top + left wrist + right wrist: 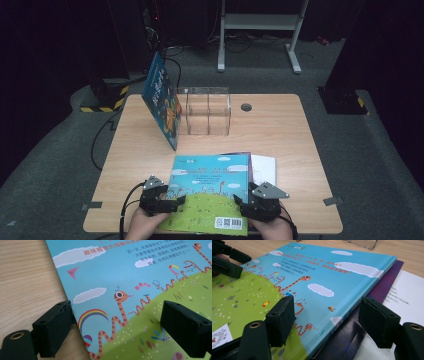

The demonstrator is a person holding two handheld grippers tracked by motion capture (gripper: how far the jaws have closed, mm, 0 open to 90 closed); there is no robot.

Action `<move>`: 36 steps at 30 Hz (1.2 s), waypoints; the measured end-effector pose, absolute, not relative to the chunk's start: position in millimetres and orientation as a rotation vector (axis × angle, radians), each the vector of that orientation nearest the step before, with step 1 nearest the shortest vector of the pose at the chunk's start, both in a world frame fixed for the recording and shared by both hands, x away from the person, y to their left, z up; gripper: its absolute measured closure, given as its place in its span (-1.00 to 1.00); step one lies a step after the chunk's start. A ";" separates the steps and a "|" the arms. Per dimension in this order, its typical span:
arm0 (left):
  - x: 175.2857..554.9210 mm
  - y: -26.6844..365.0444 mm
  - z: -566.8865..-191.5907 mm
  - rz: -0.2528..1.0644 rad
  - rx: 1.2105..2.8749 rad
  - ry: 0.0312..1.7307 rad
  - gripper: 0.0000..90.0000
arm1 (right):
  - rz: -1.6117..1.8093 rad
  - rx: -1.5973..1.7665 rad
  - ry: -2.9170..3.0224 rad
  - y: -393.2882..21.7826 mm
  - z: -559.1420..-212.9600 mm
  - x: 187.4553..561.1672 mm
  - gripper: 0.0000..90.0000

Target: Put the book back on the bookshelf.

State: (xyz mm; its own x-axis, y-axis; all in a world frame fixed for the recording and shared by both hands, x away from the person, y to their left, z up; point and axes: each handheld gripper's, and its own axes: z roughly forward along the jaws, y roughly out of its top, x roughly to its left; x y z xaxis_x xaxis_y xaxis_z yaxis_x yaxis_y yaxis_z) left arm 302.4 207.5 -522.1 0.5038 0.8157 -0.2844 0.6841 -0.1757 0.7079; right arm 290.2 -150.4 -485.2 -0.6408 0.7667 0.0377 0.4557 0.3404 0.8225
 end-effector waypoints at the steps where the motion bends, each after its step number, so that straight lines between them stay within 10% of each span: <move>1: 302.1 205.7 -522.3 0.199 1.911 1.237 -0.75 | 1.209 1.081 2.255 -152.2 -485.0 290.8 -0.37; 36: 300.5 175.8 -524.0 0.157 1.904 1.181 -0.78 | 1.238 1.328 2.264 -171.3 -484.5 300.5 -0.68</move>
